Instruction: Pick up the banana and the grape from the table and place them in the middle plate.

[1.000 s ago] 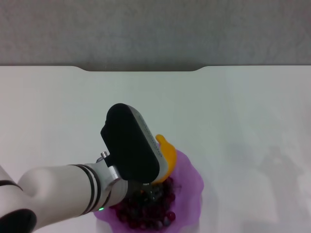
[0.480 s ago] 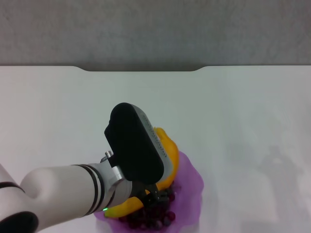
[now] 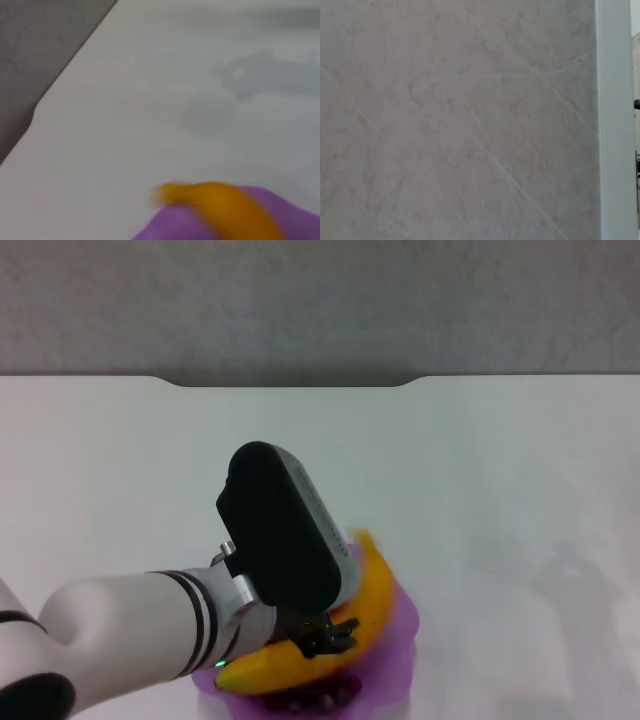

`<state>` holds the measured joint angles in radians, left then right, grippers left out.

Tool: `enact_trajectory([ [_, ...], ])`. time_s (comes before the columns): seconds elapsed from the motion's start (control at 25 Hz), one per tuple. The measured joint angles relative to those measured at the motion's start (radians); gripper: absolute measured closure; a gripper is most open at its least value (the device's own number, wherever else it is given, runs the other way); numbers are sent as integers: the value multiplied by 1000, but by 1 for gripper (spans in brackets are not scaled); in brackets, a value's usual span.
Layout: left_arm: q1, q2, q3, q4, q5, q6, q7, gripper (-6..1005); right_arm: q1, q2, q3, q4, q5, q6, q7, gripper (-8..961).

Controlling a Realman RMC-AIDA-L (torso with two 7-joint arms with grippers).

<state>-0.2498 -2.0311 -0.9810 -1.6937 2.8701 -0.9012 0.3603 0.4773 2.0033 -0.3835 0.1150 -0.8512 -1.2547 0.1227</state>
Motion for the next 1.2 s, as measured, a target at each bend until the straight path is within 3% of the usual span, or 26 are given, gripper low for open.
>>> enact_trajectory([
  [0.64, 12, 3, -37, -114, 0, 5, 82, 167, 1, 0, 0, -2, 0, 10, 0, 955],
  [0.88, 17, 0, -126, -147, 1, 104, 120, 172, 2, 0, 0, -2, 0, 11, 0, 955],
  [1.08, 70, 0, -183, -161, 1, 238, 122, 312, 3, 0, 0, -2, 0, 11, 0, 955],
  [1.2, 128, 0, -197, -144, 0, 393, 122, 452, 3, 0, 0, -1, 0, 11, 0, 955],
])
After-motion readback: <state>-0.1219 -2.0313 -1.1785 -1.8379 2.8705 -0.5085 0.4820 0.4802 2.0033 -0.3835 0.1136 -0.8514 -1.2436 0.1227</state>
